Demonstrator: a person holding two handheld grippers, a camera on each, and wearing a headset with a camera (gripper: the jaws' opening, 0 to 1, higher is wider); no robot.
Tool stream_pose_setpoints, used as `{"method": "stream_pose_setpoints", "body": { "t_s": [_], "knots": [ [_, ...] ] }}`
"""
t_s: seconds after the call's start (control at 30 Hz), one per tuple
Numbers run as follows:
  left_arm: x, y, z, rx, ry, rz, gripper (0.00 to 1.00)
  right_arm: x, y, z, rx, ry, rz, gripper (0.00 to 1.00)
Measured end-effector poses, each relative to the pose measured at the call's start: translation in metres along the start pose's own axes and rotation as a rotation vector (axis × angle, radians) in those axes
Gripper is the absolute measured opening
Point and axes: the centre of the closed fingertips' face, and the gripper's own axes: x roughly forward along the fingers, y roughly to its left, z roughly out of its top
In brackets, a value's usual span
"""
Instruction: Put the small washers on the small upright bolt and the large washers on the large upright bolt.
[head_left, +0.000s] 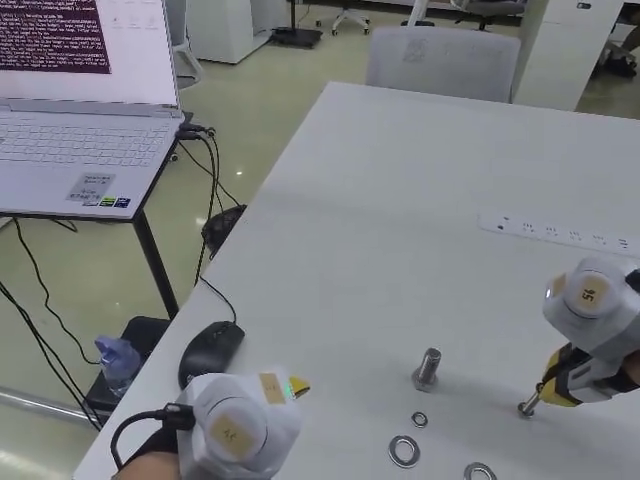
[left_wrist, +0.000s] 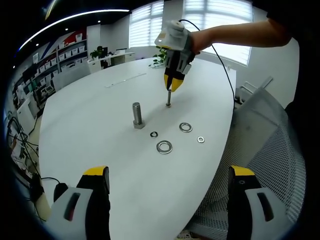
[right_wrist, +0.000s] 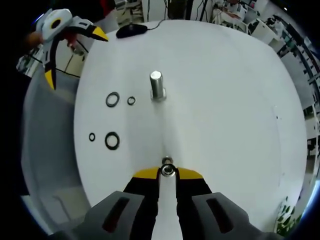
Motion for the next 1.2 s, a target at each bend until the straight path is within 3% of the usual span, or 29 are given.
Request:
{"method": "stream_pose_setpoints", "body": {
  "t_s": [0.53,1.2],
  "knots": [
    [0.003,0.000,0.000,0.009,0.006,-0.014,0.97,0.014,-0.004,-0.001,-0.015,-0.007,0.002,0.13],
    [0.002,0.001,-0.002,0.008,0.021,-0.022,0.95,0.046,-0.007,-0.011,-0.019,0.038,0.026,0.13]
  ]
}}
